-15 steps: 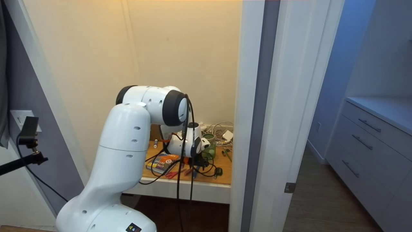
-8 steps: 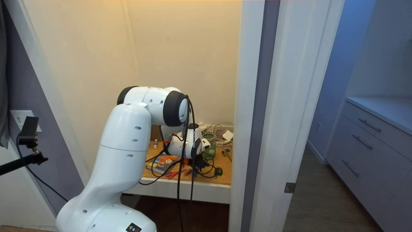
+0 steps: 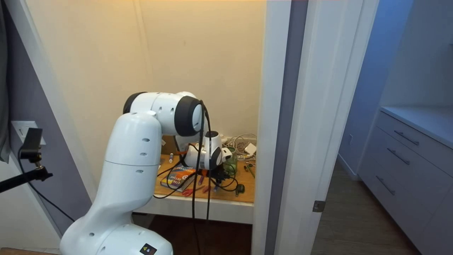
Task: Put the purple marker on the table then put the blue marker on top of the glass jar
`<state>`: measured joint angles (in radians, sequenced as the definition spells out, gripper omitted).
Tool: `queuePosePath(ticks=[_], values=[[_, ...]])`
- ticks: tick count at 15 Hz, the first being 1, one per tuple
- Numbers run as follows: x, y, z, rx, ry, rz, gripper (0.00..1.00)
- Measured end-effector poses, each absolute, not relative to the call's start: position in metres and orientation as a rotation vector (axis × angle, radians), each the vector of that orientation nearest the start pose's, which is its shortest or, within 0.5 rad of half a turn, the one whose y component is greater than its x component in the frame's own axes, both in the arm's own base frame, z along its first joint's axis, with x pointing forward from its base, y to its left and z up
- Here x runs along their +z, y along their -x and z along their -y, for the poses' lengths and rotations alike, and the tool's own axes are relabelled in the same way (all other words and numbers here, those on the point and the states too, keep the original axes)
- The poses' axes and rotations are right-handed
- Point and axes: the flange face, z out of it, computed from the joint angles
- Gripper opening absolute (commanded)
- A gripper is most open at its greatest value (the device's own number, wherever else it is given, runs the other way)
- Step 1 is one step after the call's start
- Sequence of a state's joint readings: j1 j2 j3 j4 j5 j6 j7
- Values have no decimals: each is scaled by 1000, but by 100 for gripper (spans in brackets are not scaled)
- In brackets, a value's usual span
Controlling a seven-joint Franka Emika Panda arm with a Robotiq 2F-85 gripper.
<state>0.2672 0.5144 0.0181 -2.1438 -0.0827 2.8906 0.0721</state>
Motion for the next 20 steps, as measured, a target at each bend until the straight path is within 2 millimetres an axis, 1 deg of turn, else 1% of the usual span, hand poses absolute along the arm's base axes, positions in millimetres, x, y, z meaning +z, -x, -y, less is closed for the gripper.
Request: queuePosePath(ticks=[2,4,5,7,8,9,10,12,14,16,20], values=[[207,-568,-170,-401,3074,411,4],[237,-571,-168,-431,3090,409,4],[252,-572,-166,-446,3102,417,18],[278,-573,-162,-495,3129,430,18],[285,-573,-160,-507,3134,430,18],[287,-572,-158,-509,3136,431,18],[286,-571,-158,-505,3137,432,4],[283,-569,-158,-494,3138,435,4],[286,-570,-163,-517,3118,462,4],[297,-575,-173,-574,3083,526,4],[332,-590,-192,-684,3012,689,4]])
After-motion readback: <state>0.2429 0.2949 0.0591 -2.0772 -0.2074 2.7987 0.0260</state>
